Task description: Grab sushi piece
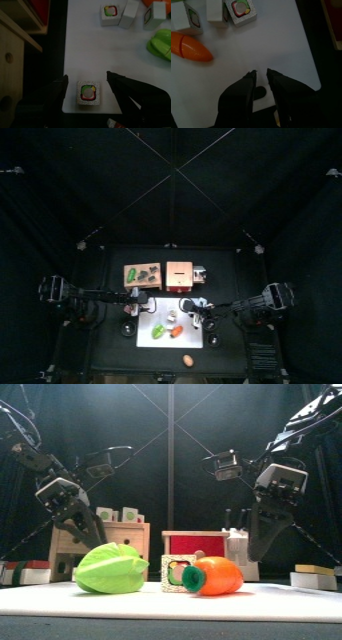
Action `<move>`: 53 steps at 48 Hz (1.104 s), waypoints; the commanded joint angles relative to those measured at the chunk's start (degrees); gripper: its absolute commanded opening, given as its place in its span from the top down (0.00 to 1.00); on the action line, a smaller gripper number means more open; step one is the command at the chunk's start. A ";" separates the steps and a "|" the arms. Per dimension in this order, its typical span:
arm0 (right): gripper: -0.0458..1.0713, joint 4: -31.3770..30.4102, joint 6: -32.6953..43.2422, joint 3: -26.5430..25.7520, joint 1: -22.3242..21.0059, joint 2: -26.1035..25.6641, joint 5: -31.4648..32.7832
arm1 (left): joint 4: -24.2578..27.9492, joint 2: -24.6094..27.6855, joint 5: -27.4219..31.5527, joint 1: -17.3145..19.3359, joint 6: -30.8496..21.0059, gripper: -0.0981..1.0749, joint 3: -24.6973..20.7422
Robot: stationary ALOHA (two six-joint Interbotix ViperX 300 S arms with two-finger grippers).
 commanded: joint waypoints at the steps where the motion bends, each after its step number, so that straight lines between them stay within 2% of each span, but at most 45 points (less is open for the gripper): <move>1: 0.36 -0.09 0.00 -2.81 -0.53 -0.53 -1.05 | 0.18 -3.52 -4.13 -0.53 0.18 0.10 0.53; 6: 0.35 -0.79 -0.18 -4.57 -0.70 0.62 -2.46 | 0.97 -8.44 -9.67 -0.97 0.26 0.10 3.34; 9: 0.33 -1.49 -0.09 -5.71 -0.70 1.93 -2.55 | 2.02 -10.90 -10.90 -0.88 0.26 0.10 4.83; 15: 0.20 -2.29 -0.09 -8.44 -1.67 5.54 -2.02 | 3.34 -15.91 -10.90 -0.88 0.18 0.10 8.00; 21: 0.08 -3.87 -0.26 -11.43 -2.81 8.53 0.62 | 3.16 -18.63 -11.69 -0.79 0.18 0.10 10.72; 30: 0.06 -5.80 -0.97 -14.77 -3.78 11.60 1.49 | 3.08 -19.42 -12.13 -1.05 0.00 0.10 11.51; 39: 0.06 -7.21 -0.97 -15.47 -3.34 14.24 3.34 | 2.64 -19.42 -12.13 -1.14 -0.09 0.10 11.60; 53: 0.06 -7.29 -1.05 -18.28 -3.08 15.82 3.34 | 2.64 -19.42 -12.13 -1.14 -0.09 0.10 12.04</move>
